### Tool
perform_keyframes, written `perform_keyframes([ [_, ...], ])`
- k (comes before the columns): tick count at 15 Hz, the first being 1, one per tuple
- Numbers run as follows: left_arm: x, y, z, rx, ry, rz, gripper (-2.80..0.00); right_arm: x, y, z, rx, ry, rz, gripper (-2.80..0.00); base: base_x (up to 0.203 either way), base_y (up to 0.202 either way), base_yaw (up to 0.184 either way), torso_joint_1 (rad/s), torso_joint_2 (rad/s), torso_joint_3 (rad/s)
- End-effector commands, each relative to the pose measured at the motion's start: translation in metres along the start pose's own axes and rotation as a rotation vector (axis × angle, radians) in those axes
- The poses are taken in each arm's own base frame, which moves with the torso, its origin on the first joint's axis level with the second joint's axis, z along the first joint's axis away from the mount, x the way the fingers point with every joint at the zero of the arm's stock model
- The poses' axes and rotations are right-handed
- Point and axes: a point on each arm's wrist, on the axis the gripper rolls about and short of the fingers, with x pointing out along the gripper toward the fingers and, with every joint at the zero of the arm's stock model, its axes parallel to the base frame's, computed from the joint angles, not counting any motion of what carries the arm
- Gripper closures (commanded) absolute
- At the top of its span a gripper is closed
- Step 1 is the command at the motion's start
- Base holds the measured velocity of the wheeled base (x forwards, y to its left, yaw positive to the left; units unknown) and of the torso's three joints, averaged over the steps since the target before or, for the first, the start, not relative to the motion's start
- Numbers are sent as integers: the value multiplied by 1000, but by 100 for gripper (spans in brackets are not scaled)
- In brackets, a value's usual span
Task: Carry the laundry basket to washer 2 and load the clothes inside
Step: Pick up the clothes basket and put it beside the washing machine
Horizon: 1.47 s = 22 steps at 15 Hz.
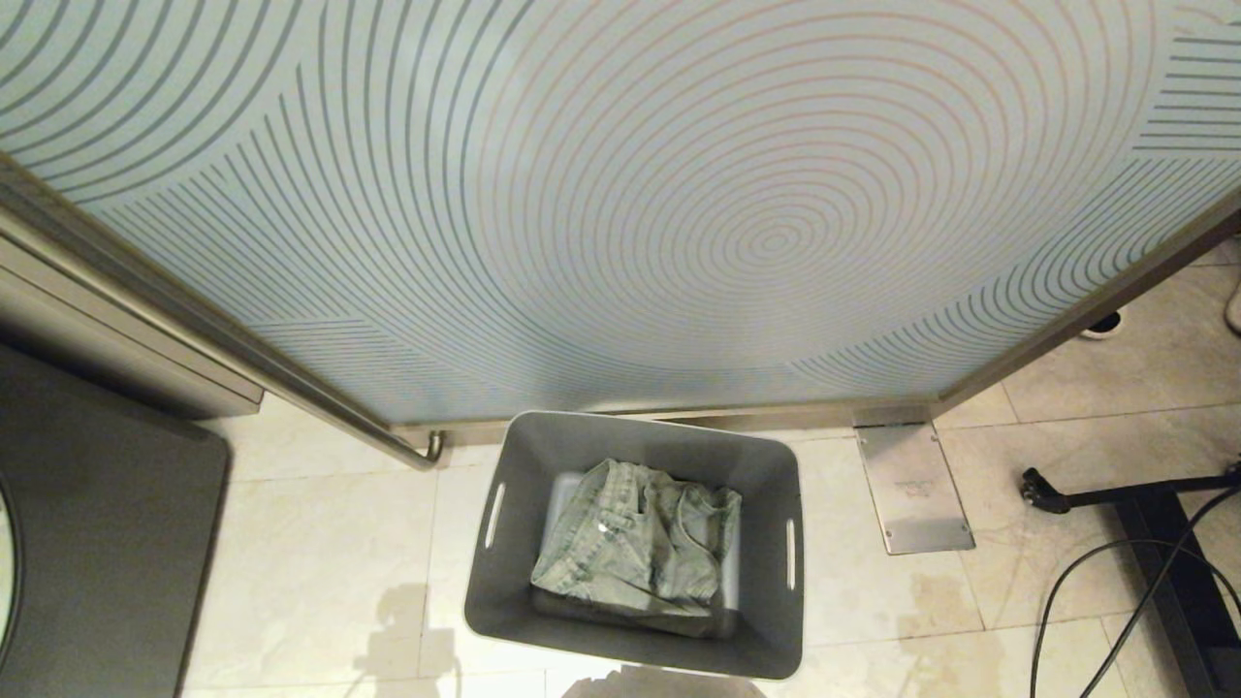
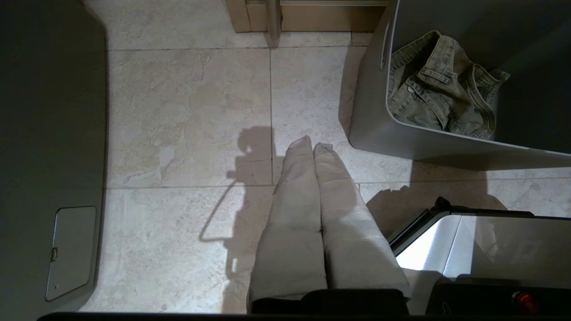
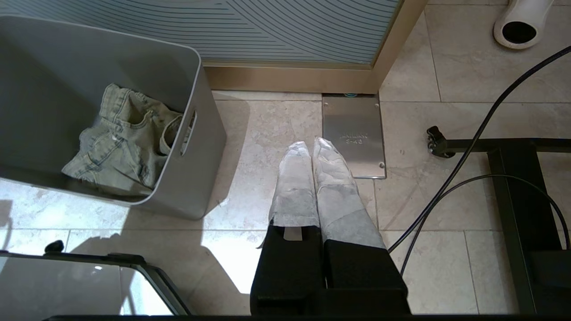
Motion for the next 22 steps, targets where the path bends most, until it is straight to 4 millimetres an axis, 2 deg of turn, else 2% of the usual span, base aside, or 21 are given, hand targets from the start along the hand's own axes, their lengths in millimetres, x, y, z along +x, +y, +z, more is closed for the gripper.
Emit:
perform_keyframes([
  [1, 0, 0, 0, -2, 2, 1, 0, 2, 0, -8, -8, 28, 4, 0, 0, 0, 0, 0, 0, 0],
  [4, 0, 0, 0, -3, 2, 2, 0, 1, 0, -6, 3, 20, -6, 0, 0, 0, 0, 0, 0, 0],
  [6, -4, 0, 7, -10, -26, 5, 0, -5, -1, 21, 29, -57, -30, 0, 0, 0, 0, 0, 0, 0],
  [8, -14, -1, 31, -12, -56, -14, 0, -12, -3, 49, 61, -36, -32, 0, 0, 0, 0, 0, 0, 0],
  [11, 0, -2, 69, -10, 73, -26, 0, 6, -5, 84, 117, 129, -34, 0, 0, 0, 0, 0, 0, 0],
  [14, 43, -5, 117, -11, 267, -52, 0, 54, -8, 121, 167, 306, -43, 0, 0, 0, 0, 0, 0, 0],
  [17, 115, -9, 157, -18, 436, -102, 0, 114, -11, 141, 215, 442, -56, 0, 0, 0, 0, 0, 0, 0],
  [19, 166, -14, 169, -17, 507, -133, 0, 153, -12, 143, 235, 481, -60, 0, 0, 0, 0, 0, 0, 0],
  [22, 223, -30, 166, 7, 555, -198, 0, 197, -12, 131, 256, 516, -55, 0, 0, 0, 0, 0, 0, 0],
])
